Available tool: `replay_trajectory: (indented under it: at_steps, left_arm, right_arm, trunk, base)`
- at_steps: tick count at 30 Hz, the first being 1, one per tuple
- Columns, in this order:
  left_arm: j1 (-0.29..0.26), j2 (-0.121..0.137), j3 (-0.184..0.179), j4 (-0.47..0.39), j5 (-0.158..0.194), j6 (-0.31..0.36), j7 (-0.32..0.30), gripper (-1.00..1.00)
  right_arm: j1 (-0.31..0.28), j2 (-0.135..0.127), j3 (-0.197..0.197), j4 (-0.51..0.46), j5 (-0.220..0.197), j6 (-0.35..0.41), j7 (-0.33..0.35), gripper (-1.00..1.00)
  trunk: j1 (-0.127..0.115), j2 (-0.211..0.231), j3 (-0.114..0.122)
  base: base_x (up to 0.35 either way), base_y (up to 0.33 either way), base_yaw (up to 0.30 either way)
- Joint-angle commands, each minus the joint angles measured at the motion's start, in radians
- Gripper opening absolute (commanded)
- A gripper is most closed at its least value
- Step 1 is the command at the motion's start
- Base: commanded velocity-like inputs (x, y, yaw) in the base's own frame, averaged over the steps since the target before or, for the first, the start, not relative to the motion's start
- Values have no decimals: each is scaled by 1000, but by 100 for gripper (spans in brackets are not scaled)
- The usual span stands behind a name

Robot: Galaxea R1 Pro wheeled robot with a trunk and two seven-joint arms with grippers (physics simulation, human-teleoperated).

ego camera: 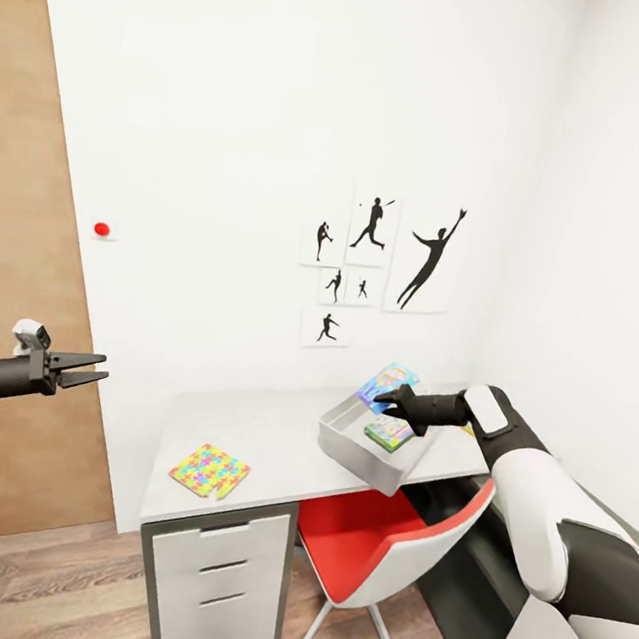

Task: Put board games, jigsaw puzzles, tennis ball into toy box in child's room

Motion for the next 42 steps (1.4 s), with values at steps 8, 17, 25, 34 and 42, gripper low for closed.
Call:
replay_trajectory:
  at_steps: [8,17,25,34,42]
  left_arm:
    - [0,0,0,2,-1,11,-4,100]
    - [0,0,0,30,-1,9,-4,100]
    - [0,-1,0,43,1,11,-4,100]
    - [0,-2,0,61,2,9,-4,100]
    - [0,-2,0,64,2,8,-4,100]
  right_arm:
    - [-1,-1,-10,3,10,4,8,-100]
    - [-5,-18,-10,13,12,4,0,-100]
    - [-5,-27,-27,49,8,4,1,-100]
    - [-4,-29,-47,51,8,4,2,-100]
    - [-4,-29,-46,57,11,4,-1,-100]
  trunk:
    - [0,-1,-1]
    - [0,-1,-1]
    - [0,-1,-1]
    - [0,-1,-1]
    - [0,-1,-1]
  base:
    - [46,0,6]
    - [61,0,0]
    - [18,0,0]
    - [64,34,0]
    - [73,34,0]
